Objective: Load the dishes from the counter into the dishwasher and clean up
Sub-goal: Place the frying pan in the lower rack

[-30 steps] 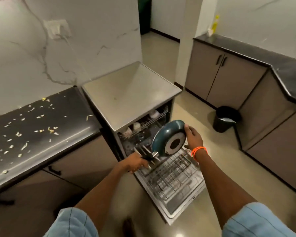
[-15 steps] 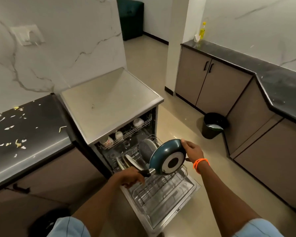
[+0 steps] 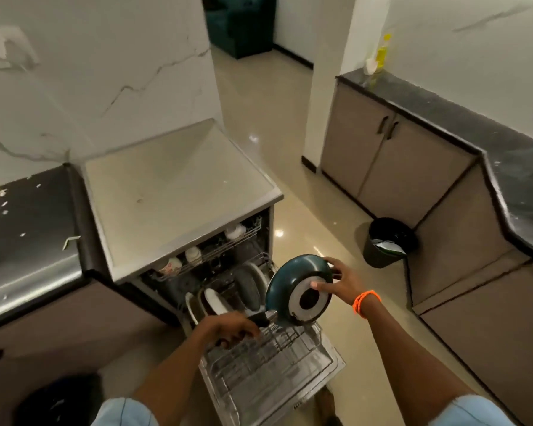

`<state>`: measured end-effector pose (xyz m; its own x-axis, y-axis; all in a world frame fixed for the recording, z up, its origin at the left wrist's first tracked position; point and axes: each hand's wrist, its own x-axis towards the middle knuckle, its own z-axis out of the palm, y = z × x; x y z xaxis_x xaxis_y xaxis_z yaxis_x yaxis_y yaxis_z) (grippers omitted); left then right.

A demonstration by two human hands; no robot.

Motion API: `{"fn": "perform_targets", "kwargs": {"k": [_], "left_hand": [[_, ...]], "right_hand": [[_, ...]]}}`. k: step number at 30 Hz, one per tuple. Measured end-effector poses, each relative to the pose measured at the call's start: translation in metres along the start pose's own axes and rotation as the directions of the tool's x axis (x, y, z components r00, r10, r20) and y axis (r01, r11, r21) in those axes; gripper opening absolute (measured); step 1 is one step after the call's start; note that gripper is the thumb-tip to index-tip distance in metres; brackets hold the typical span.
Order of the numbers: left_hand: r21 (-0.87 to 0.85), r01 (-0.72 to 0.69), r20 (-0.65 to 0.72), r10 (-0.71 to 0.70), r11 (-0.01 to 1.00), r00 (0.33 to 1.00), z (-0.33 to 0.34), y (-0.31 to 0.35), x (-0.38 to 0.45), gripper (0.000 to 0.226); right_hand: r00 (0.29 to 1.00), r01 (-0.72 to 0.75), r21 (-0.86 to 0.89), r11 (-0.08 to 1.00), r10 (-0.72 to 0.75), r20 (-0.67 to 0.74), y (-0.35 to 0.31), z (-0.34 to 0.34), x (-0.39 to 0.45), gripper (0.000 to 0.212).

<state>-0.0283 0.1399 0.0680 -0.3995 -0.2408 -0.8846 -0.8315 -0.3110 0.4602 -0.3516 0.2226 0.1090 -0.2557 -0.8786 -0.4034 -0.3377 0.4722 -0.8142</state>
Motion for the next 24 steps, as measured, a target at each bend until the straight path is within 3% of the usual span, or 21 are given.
{"fn": "perform_targets", "kwargs": {"k": [3, 6, 8, 15, 20, 24], "left_hand": [[-0.086, 0.040, -0.086, -0.048, 0.995, 0.995, 0.004, 0.011, 0.004, 0.021], [-0.030, 0.006, -0.181, -0.011, 1.000, 0.983, 0.013, 0.000, 0.012, 0.050], [0.006, -0.025, -0.273, 0.026, 1.000, 0.962, 0.021, -0.005, 0.015, 0.055], [-0.106, -0.019, -0.453, -0.032, 0.994, 0.891, 0.040, -0.039, 0.023, 0.020], [-0.389, -0.110, -0.586, -0.154, 0.915, 0.795, 0.039, -0.077, 0.038, 0.012], [-0.443, -0.149, -0.653, -0.204, 0.884, 0.730, 0.036, -0.117, 0.091, 0.006]], "right_hand": [[0.996, -0.003, -0.076, 0.997, 0.010, 0.088, 0.009, -0.003, 0.045, 0.080], [0.993, -0.018, -0.139, 0.990, 0.034, 0.111, 0.024, 0.000, 0.067, 0.085], [0.976, 0.026, -0.207, 0.978, 0.019, 0.215, 0.027, 0.006, 0.091, 0.085], [0.927, 0.082, -0.220, 0.972, 0.006, 0.374, 0.038, 0.038, 0.133, 0.088], [0.932, -0.016, -0.184, 0.983, 0.081, 0.352, 0.063, 0.054, 0.145, 0.083], [0.936, -0.087, -0.204, 0.975, 0.150, 0.319, 0.096, 0.088, 0.162, 0.071]]}}
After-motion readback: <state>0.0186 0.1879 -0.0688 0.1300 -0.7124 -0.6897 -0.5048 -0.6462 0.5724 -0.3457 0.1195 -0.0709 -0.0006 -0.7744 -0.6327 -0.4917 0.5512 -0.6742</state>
